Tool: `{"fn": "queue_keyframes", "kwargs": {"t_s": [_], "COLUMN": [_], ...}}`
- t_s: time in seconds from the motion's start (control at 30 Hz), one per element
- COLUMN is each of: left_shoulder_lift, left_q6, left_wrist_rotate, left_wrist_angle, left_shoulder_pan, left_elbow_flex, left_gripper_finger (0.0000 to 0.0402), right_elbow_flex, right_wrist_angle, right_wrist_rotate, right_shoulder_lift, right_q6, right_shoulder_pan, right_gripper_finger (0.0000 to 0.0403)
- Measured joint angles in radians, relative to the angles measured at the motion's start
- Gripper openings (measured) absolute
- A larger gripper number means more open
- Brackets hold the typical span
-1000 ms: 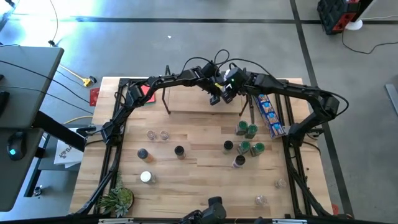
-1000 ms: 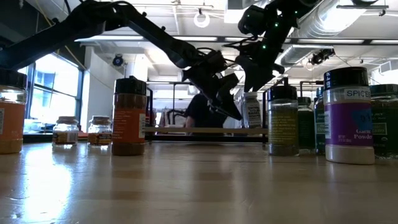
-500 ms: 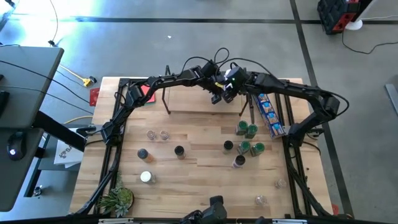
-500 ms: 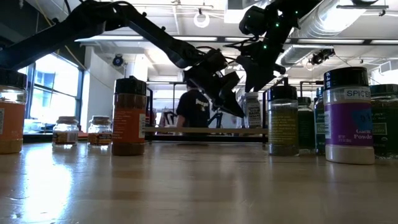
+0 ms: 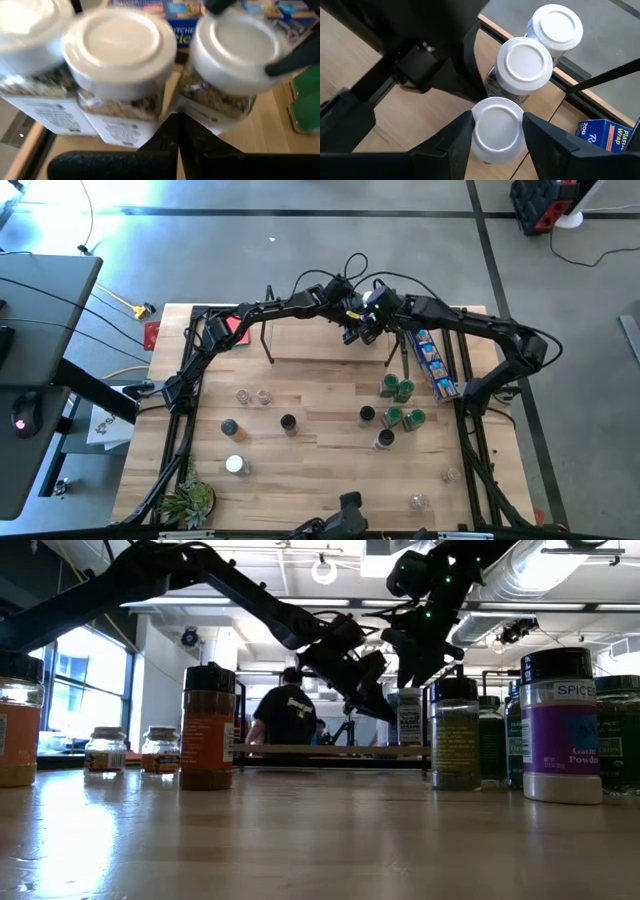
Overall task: Shelf spices
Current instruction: Adjust the white seasoning bottles, then put the white seasoning bottle on the shelf aligned with the other white seasoning bottles
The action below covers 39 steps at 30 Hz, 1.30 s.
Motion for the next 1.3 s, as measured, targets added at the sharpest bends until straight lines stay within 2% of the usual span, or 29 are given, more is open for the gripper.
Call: {"fn": "queue_keyframes", "kwargs": {"t_s": [0.43, 0.87, 1.3], "left_shoulder_lift": [-0.044, -0.118, -0.125], "left_q6": [0.006, 0.079, 0.089], "left_wrist_rotate": [-0.01, -0.055, -0.053], "left_wrist_angle": [-0.013, -0.182, -0.221], "left_shoulder_pan": [0.002, -0.002, -0.008], "left_elbow_flex": [0.001, 0.001, 0.001], "left_gripper_finger": [0.0, 0.0, 0.0], "right_elbow_flex": [0.0, -0.004, -0.006], "right_wrist_angle": [-0.007, 0.043, 0.021], "right_wrist_rotate": [-0.022, -0.038, -0.012], "right_shoulder_lift": [0.001, -0.009, -0.058], "right_q6": [0.002, -0.081, -0.112], "right_shoulder_pan": [-0.001, 0.0, 0.004], "right_gripper_finger": [0.0172, 0.0172, 0.0172]}}
